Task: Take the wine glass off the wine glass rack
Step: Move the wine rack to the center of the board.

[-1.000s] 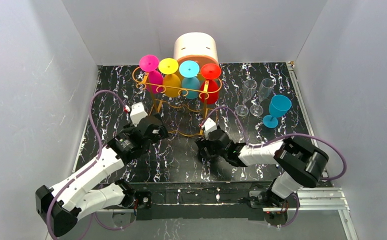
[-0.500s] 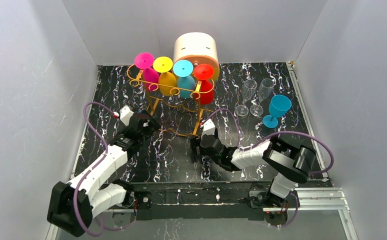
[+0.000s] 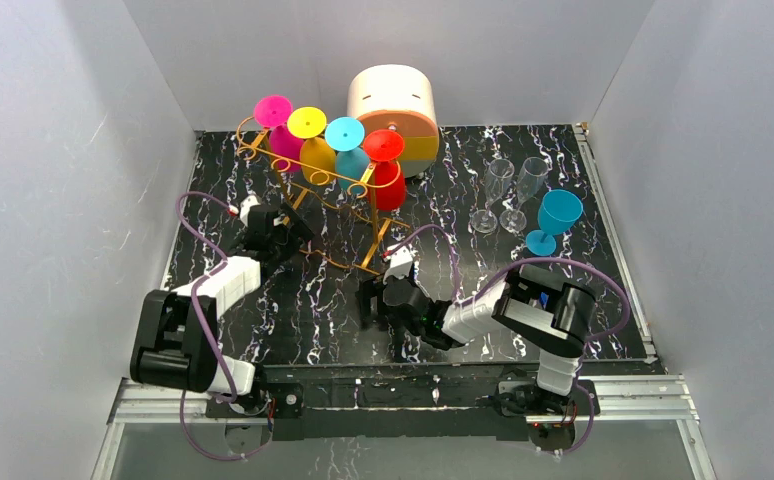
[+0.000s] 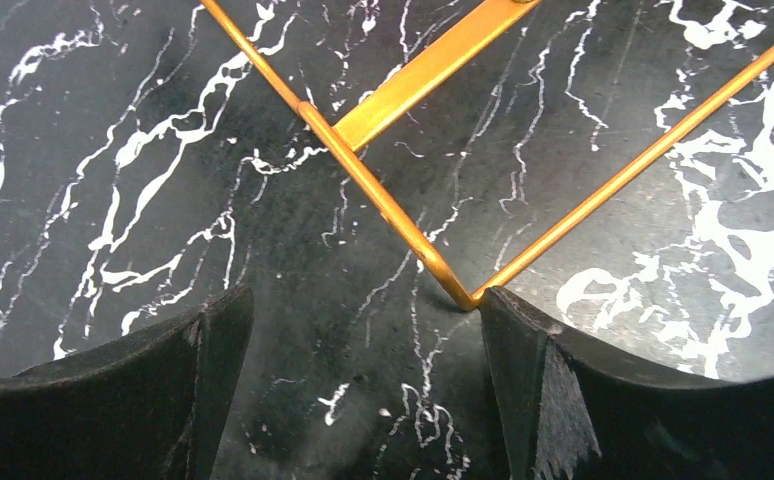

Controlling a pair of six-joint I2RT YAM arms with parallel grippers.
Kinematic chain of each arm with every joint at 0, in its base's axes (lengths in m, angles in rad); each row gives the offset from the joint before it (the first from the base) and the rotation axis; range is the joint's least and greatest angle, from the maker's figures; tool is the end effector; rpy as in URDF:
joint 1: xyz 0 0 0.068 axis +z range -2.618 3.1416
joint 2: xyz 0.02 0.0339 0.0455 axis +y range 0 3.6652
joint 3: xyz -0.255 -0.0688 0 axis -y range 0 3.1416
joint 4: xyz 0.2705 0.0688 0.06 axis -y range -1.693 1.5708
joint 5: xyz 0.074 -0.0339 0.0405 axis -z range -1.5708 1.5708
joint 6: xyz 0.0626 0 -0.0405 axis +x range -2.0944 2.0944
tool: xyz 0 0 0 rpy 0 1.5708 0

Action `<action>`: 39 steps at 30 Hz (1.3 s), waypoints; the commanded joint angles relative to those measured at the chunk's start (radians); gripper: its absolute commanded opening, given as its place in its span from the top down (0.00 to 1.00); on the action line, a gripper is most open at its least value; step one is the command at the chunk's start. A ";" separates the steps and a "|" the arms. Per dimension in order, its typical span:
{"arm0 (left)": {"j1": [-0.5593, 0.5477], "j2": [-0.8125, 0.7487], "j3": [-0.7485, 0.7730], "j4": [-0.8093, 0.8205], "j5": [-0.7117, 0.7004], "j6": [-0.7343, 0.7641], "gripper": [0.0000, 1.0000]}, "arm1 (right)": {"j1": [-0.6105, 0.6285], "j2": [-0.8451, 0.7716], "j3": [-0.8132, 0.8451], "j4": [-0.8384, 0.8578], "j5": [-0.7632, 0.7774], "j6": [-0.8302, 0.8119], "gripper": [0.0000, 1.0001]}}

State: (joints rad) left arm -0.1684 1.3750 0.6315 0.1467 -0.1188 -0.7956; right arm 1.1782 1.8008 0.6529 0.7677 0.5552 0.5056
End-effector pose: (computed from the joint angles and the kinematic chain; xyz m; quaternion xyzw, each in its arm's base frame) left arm 0.3194 -0.0468 0.1482 -0.2986 0.8306 -0.1701 0.4382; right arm 0.1690 0.3218 0.0925 -0.1177 0.8024 0.2511 0.5284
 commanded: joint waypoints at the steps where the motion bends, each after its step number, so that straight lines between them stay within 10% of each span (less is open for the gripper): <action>1: 0.052 0.069 0.070 0.070 0.089 0.086 0.05 | 0.026 0.034 0.056 0.072 0.013 0.036 0.09; 21: 0.092 0.441 0.453 -0.118 0.278 0.163 0.06 | 0.064 0.114 0.169 0.104 -0.012 0.014 0.06; 39: 0.108 0.120 0.302 -0.305 0.169 0.269 0.02 | 0.078 -0.262 -0.022 -0.063 -0.026 -0.126 0.01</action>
State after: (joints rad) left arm -0.0673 1.5791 0.9695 -0.0845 0.0811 -0.5591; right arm 1.2472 1.6489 0.6670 0.7517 0.5072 0.4118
